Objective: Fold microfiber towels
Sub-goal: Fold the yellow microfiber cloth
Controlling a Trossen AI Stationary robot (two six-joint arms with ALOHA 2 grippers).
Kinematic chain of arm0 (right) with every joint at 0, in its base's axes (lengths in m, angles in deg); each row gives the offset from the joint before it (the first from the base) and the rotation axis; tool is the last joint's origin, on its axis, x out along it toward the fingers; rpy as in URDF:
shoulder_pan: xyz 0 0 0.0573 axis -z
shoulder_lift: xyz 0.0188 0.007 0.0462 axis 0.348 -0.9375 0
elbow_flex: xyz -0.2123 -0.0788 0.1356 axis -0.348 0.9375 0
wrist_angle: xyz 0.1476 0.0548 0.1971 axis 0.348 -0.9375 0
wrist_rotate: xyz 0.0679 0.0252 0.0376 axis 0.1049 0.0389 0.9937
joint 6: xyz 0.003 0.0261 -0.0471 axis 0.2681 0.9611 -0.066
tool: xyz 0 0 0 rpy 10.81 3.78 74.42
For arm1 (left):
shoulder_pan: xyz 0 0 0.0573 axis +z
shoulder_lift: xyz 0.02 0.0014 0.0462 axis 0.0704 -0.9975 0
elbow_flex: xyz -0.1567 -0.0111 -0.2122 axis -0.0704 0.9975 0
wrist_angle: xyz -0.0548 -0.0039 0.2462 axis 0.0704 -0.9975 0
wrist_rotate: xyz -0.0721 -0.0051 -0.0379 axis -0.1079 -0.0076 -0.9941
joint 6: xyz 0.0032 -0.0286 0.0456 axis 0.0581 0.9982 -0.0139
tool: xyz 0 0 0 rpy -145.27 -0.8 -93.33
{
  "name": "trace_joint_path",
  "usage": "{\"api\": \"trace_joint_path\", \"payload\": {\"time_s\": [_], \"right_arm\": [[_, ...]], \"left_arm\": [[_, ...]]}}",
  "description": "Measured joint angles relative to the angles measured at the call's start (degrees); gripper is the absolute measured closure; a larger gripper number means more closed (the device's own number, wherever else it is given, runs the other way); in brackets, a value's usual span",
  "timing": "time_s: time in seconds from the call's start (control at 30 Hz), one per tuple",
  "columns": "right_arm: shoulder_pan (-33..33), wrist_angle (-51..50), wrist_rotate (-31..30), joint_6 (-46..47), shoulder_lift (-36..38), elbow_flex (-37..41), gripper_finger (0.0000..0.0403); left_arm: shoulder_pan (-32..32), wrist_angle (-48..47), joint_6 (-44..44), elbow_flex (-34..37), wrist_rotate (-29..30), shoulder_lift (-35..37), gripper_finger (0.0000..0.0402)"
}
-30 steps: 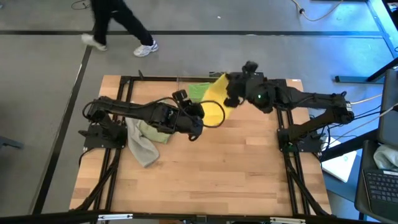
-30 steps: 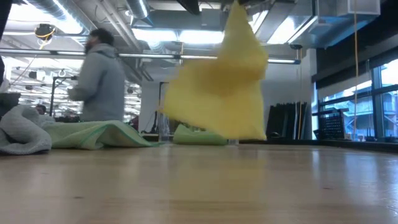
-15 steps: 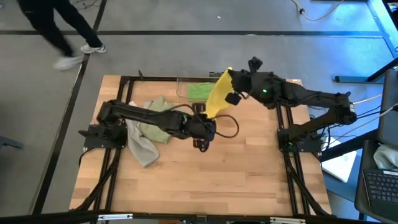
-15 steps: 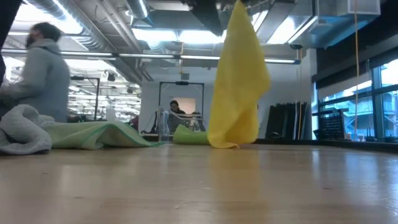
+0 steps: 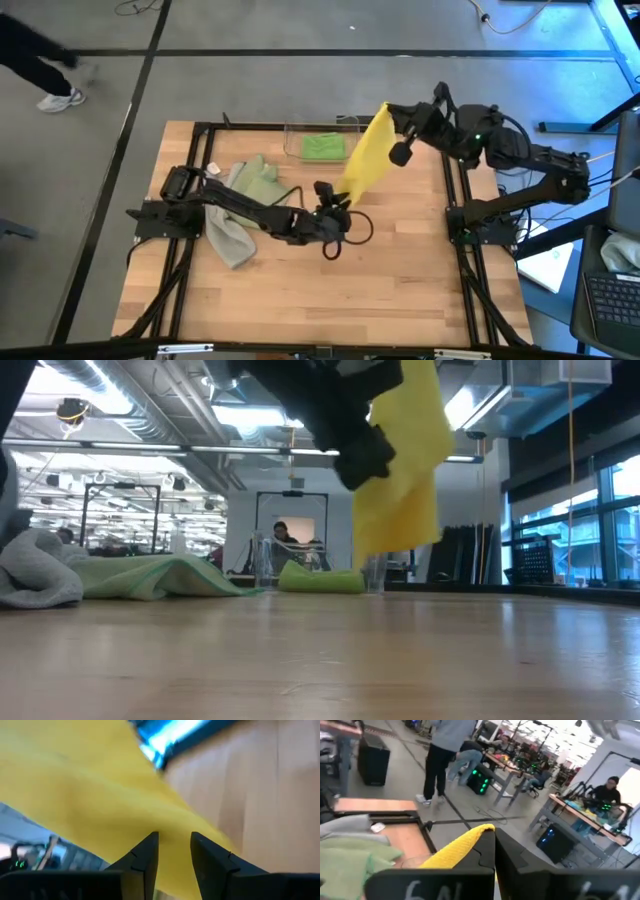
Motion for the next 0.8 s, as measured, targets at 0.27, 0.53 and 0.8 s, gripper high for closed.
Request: {"api": "trace_joint_path", "payload": {"time_s": [0.27,0.53,0.8], "right_arm": [[0.0,-2.9,2.6,0.2,-4.1,0.0,0.0402],[-1.2,-5.2,6.0,0.3,-9.0,0.0,0.0402],[-5.9,-8.0,6.1,2.2,-8.9,0.0,0.0402]], "left_arm": [[0.1,28.9,-19.9,1.6,0.3,-0.4,0.0295],[3.8,39.5,-24.4,1.6,-1.0,-0.2,0.0295],[6.7,38.1,-27.9,1.6,10.1,-0.2,0.0295]]}}
